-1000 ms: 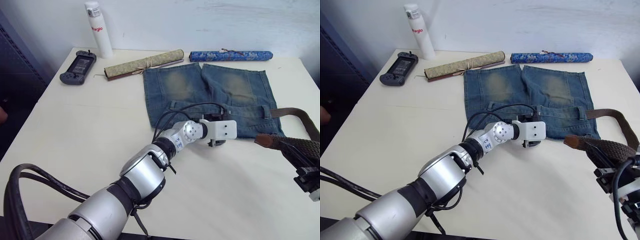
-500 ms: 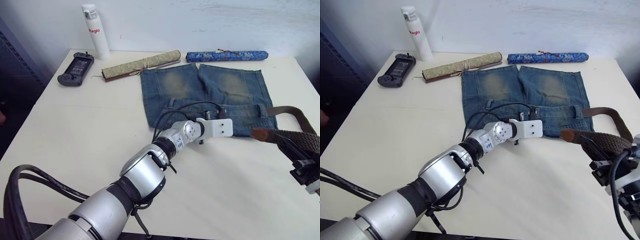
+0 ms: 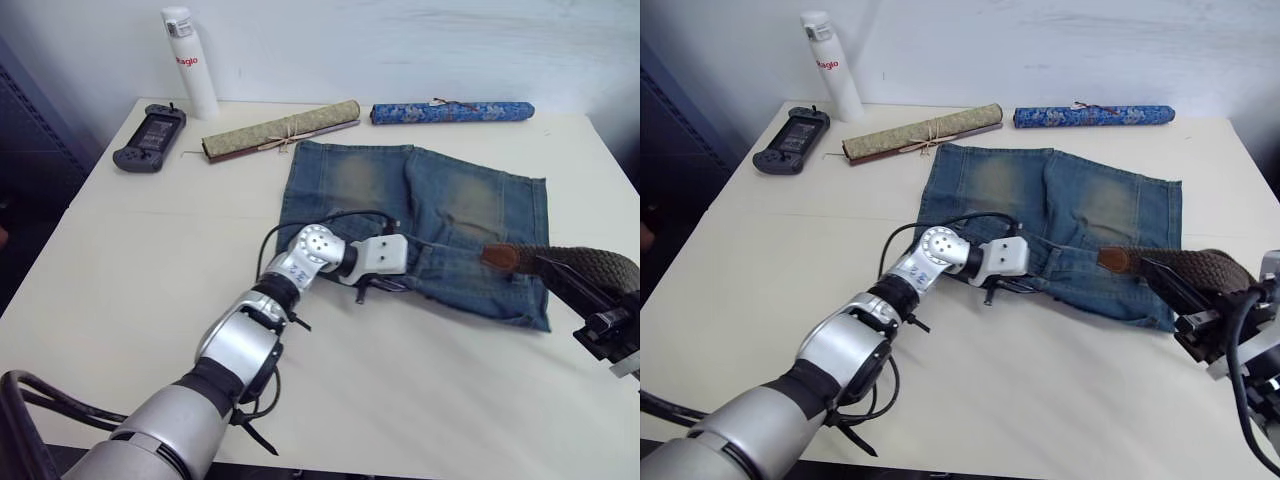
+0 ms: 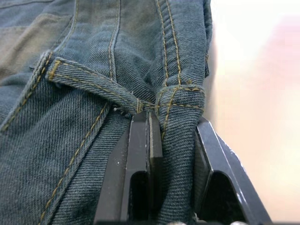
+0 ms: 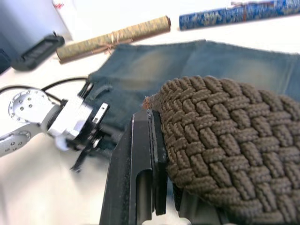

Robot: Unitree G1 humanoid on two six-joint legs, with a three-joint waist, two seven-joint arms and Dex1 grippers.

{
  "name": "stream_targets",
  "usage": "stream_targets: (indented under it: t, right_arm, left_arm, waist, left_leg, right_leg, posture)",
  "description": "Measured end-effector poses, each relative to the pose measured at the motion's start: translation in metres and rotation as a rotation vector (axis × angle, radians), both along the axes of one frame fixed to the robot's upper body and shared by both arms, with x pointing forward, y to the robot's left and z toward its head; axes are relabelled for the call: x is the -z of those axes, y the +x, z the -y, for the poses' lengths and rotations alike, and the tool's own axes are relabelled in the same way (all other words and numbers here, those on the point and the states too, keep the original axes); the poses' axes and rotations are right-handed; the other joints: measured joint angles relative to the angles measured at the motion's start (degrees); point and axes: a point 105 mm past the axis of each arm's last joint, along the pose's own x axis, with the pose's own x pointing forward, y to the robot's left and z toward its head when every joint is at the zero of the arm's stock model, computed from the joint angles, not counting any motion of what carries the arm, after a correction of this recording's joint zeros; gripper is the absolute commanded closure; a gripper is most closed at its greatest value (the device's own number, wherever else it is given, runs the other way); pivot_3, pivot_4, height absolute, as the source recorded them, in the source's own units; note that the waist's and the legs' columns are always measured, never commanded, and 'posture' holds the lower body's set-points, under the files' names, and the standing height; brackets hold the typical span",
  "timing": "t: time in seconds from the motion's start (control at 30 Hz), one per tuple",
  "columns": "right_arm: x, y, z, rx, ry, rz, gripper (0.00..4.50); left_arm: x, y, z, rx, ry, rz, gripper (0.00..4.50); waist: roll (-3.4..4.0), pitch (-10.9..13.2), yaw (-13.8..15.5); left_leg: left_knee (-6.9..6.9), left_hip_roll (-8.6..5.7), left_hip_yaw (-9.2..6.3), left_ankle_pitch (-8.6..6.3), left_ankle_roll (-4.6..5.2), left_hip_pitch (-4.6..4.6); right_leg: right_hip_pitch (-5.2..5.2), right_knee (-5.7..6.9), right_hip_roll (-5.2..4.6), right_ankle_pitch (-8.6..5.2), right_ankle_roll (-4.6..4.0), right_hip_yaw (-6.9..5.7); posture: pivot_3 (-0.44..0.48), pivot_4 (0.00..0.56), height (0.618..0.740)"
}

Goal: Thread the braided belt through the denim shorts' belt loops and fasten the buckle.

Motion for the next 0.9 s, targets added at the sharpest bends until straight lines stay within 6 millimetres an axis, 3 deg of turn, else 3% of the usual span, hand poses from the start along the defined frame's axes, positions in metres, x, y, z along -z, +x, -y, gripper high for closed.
stream_targets:
  t: [0.2, 0.3, 0.6, 0.7, 0.77, 0.9]
  right_arm:
    - [-0.004, 0.005, -0.002, -0.033, 0.017, -0.002, 4.50]
    - [-0.002, 0.005, -0.003, -0.040, 0.019, -0.011, 4.50]
    - [0.010, 0.002, -0.003, -0.029, 0.024, -0.090, 4.50]
    - [0.029, -0.005, 0.006, 0.025, 0.022, -0.206, 4.50]
    - [0.031, -0.008, 0.011, 0.054, 0.019, -0.222, 4.50]
    - [0.037, -0.012, 0.022, 0.095, 0.029, -0.236, 4.50]
  left_arm:
    - [-0.002, -0.002, -0.039, 0.021, 0.069, 0.009, 4.06]
    - [-0.002, 0.001, -0.047, 0.000, 0.081, 0.019, 4.06]
    - [0.001, -0.009, -0.047, 0.032, 0.078, -0.057, 0.09]
    - [-0.023, -0.013, -0.058, 0.016, 0.020, -0.183, 0.03]
    - [-0.051, -0.015, -0.067, 0.012, -0.034, -0.219, 0.03]
    - [-0.085, -0.023, -0.068, 0.048, -0.083, -0.200, 0.03]
  waist:
    - [0.01, 0.0, -0.4]
    - [0.03, -0.1, -0.4]
    - [0.03, -0.1, 0.1]
    - [0.03, -0.1, -0.1]
    - [0.05, -0.1, -0.2]
    - [0.08, -0.1, -0.1]
  left_leg:
    - [0.07, 0.00, -0.03, 0.00, 0.04, 0.00]
    - [0.13, 0.00, -0.03, -0.01, 0.10, 0.00]
    - [0.33, 0.00, -0.05, -0.08, 0.21, -0.05]
    - [0.33, 0.00, -0.08, -0.08, 0.22, -0.14]
    - [0.34, 0.00, -0.08, -0.08, 0.22, -0.13]
    - [0.34, -0.01, -0.08, -0.08, 0.22, -0.08]
  right_leg:
    - [0.02, 0.07, 0.00, 0.00, -0.01, 0.01]
    - [0.05, 0.10, 0.00, 0.00, -0.01, 0.01]
    - [0.09, 0.16, -0.05, 0.01, 0.01, 0.01]
    - [0.03, 0.13, -0.05, 0.01, 0.01, 0.01]
    - [0.05, 0.12, -0.05, 0.01, 0.01, 0.01]
    - [0.12, 0.11, -0.04, 0.01, 0.01, 0.00]
  posture:
    - [0.000, 0.150, 0.686]
    - [0.000, 0.150, 0.686]
    - [0.000, 0.150, 0.686]
    - [0.000, 0.150, 0.686]
    - [0.000, 0.150, 0.686]
    - [0.000, 0.150, 0.686]
